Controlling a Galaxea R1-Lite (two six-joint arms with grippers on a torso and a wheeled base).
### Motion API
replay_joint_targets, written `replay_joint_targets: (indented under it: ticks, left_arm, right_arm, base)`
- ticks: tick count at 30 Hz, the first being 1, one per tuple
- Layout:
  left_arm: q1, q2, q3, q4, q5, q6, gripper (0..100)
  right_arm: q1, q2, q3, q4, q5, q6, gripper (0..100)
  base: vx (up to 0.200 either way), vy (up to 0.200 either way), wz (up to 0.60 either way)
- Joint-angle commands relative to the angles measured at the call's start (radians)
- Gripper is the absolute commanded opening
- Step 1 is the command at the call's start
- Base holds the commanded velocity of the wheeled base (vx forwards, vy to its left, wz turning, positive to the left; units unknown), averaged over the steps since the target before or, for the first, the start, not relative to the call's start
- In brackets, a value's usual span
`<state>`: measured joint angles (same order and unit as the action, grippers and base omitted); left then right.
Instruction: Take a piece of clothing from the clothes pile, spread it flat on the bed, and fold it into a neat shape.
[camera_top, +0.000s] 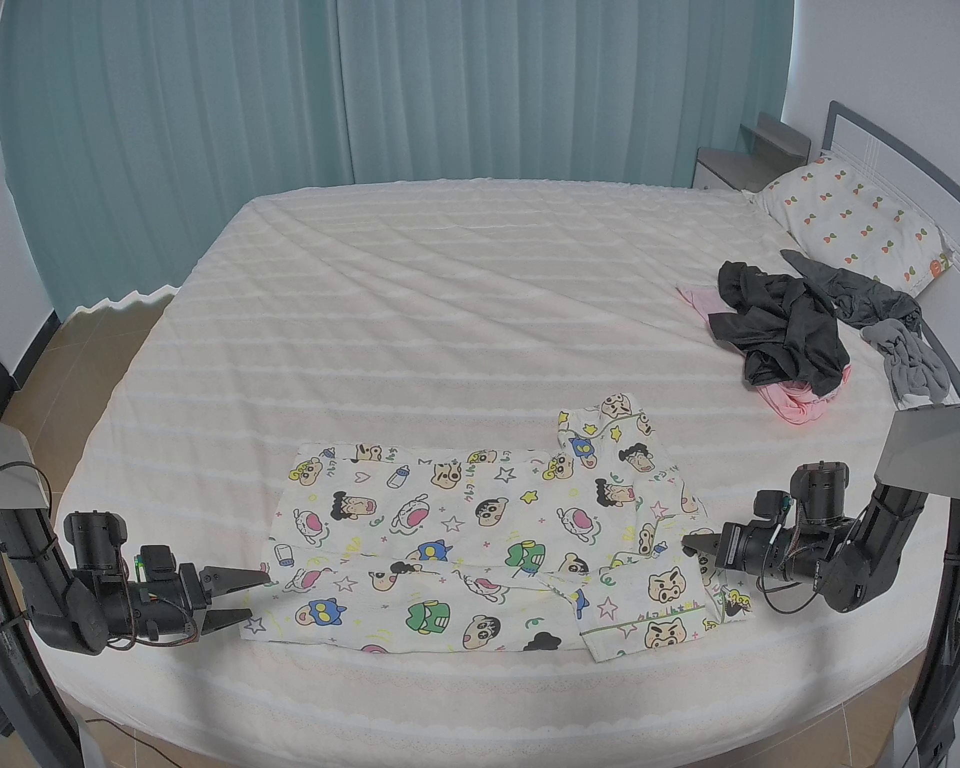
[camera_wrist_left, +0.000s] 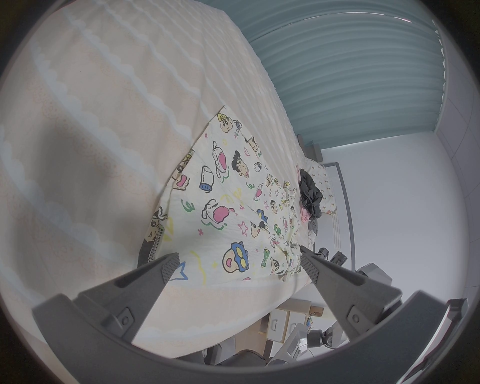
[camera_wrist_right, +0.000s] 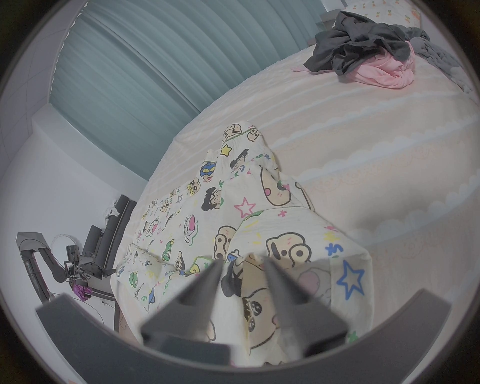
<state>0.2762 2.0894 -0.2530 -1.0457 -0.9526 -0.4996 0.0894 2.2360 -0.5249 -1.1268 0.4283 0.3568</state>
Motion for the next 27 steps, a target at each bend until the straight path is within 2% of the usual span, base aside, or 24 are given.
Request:
replay_joint_targets:
  ticks: [1,5,9,11,13,16,27]
  left_arm:
    - [0.001,-0.002,0.000,0.000,0.000,-0.002,100]
    - [0.003,-0.008,0.003,0.000,0.000,-0.010,100]
    - [0.003,-0.006,0.003,0.000,-0.002,-0.007,100]
    - [0.003,-0.006,0.003,0.000,-0.002,-0.005,100]
    - [0.003,-0.006,0.006,0.000,-0.002,-0.001,100]
    - [0.005,-0.006,0.008,0.000,-0.002,-0.001,100]
    - [0.021,0.000,-0.002,0.000,-0.002,-0.001,100]
  right_arm:
    - [-0.002,-0.010,0.016,-0.007,-0.008,0.005,100]
    - [-0.002,-0.044,0.057,-0.062,-0.062,0.073,100]
    - [0.020,-0.098,0.146,-0.145,-0.085,0.129,100]
    - [0.030,-0.107,0.171,-0.165,-0.092,0.133,100]
    - [0.055,-0.118,0.240,-0.255,-0.125,0.142,100]
    - [0.073,-0.105,0.283,-0.330,-0.135,0.148,100]
    - [0.081,-0.070,0.332,-0.426,-0.141,0.171,100]
  base:
    - [0.000,0.000,0.00]
    - [0.000,0.000,0.00]
    - [0.000,0.000,0.00]
    - [0.100,0.000,0.00]
    - [0.200,0.000,0.00]
    - [0.200,0.000,0.00]
    - [0.000,0.000,0.00]
